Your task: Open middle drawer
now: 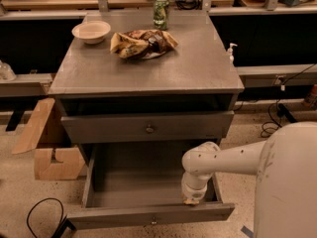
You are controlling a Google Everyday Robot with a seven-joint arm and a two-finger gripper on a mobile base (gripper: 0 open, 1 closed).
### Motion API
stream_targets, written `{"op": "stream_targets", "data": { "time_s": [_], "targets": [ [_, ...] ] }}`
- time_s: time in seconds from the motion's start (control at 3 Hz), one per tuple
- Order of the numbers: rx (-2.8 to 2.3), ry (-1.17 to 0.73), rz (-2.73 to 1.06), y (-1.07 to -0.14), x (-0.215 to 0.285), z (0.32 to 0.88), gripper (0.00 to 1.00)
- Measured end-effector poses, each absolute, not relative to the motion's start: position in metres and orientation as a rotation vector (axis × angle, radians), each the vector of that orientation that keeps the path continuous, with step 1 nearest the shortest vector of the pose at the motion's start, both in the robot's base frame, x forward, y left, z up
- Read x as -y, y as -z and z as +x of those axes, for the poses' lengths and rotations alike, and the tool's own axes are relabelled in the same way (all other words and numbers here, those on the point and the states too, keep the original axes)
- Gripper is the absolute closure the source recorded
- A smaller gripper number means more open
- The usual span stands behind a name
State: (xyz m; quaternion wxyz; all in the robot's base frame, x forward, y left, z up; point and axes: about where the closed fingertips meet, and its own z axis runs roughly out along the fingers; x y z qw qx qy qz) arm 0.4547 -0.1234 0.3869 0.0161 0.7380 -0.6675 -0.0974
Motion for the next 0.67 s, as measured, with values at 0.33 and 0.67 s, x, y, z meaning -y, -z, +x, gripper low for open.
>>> {"op": "stream_targets", "data": {
  "time_s": [0.33, 0.67],
  "targets": [
    [2.076, 0.303, 2.295, -0.3869, 0.1234, 0.4557, 1.0],
    [2.082, 0.318, 2.288, -0.3881, 0.1219, 0.4517, 1.0]
  ]
}}
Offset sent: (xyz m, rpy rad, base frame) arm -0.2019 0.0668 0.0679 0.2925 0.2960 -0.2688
